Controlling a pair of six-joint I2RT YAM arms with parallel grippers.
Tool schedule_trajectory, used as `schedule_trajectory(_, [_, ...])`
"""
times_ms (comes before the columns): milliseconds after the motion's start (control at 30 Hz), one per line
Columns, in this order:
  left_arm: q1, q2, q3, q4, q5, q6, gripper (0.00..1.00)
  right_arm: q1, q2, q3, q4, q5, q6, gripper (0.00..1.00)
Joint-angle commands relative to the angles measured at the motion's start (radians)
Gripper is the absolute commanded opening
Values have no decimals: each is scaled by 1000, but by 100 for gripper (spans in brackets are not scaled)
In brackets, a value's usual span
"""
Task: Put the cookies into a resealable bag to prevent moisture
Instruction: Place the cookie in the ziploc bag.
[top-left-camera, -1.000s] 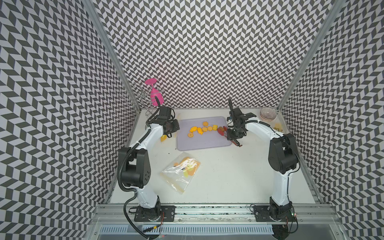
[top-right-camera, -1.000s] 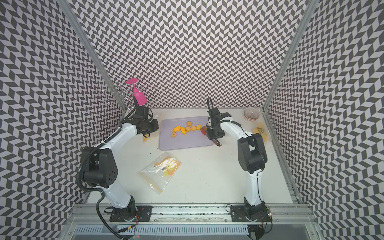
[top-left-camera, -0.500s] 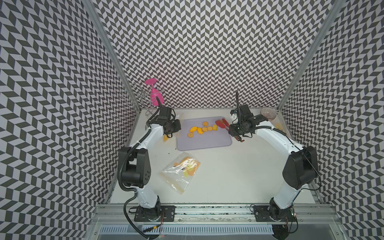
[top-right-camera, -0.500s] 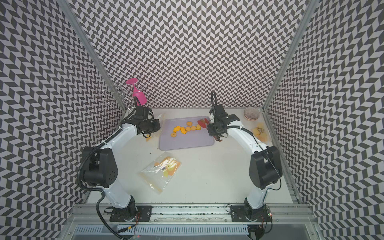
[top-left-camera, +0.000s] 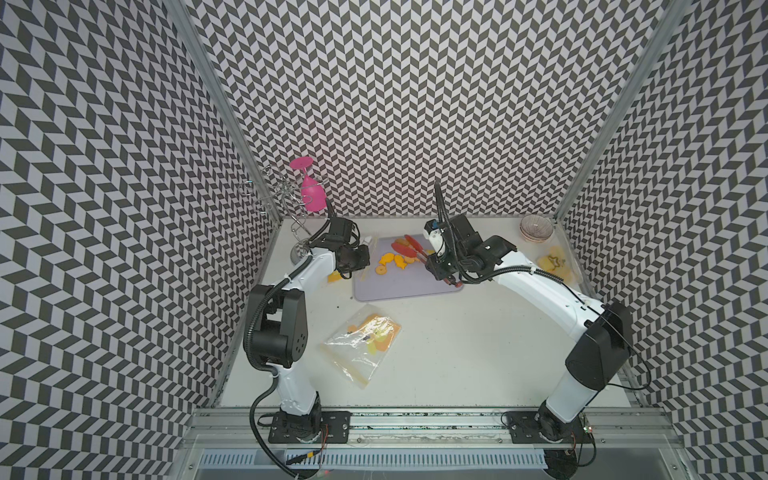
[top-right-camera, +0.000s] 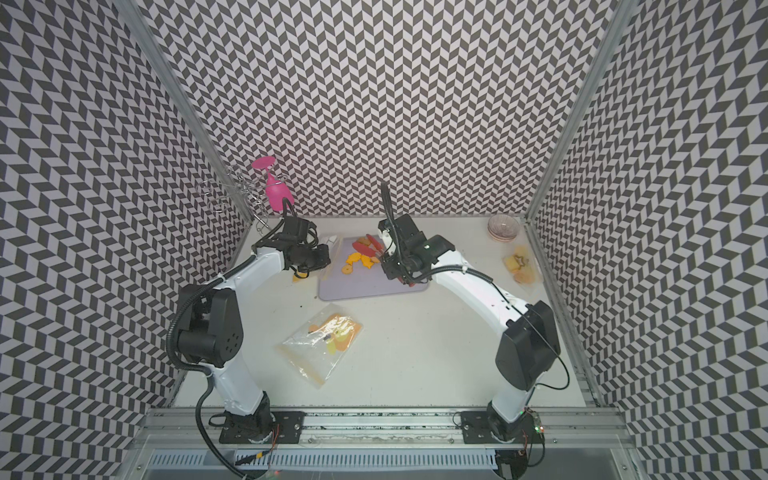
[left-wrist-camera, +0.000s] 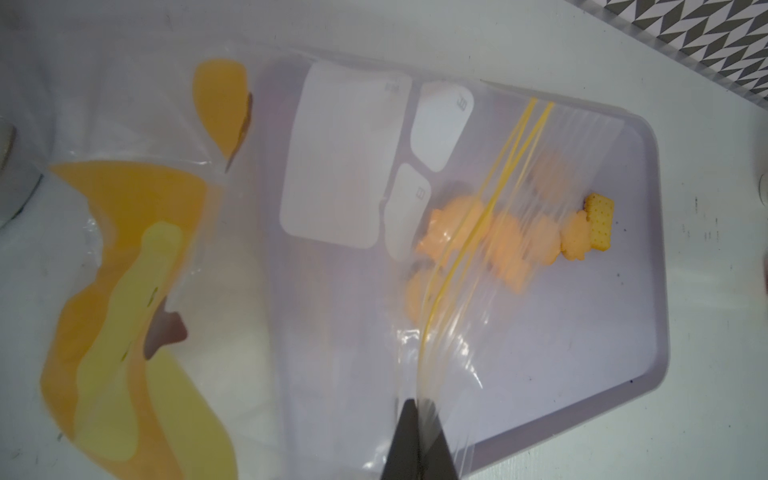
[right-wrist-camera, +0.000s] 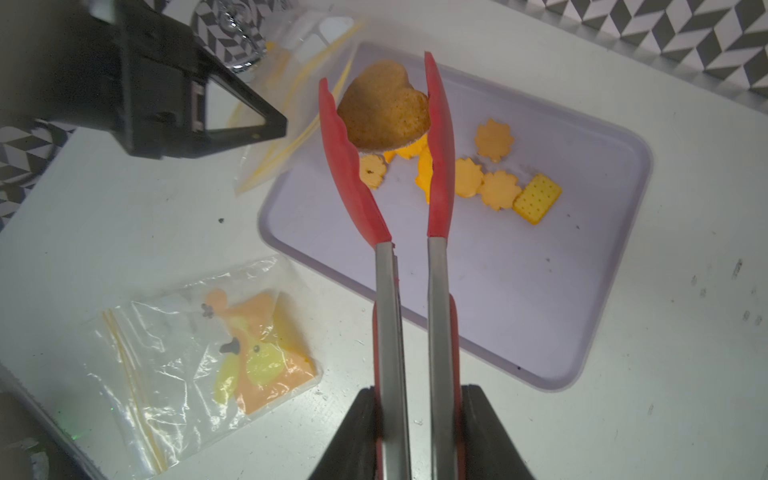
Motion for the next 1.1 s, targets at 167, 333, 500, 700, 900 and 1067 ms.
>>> schedule_trajectory(167, [-3, 25, 28, -8, 29, 19, 0, 69, 70, 87, 54, 90, -36, 32])
schedule_trajectory(333, [-3, 29, 28, -5, 44, 22, 0, 92, 129, 136, 50, 94, -38, 32])
schedule_trajectory(500, [-5, 28, 27, -5, 52, 25, 0, 110, 180, 166, 50, 113, -43, 32])
schedule_trajectory(700, [-5, 23, 27, -4, 56, 27, 0, 131, 232, 187, 33, 171, -69, 32])
schedule_trajectory(900, [-5, 21, 26, -1, 67, 29, 0, 156, 268, 171, 30, 281, -112, 31])
schedule_trajectory(1067, [-5, 19, 25, 2, 74, 29, 0, 170, 281, 155, 48, 350, -138, 30])
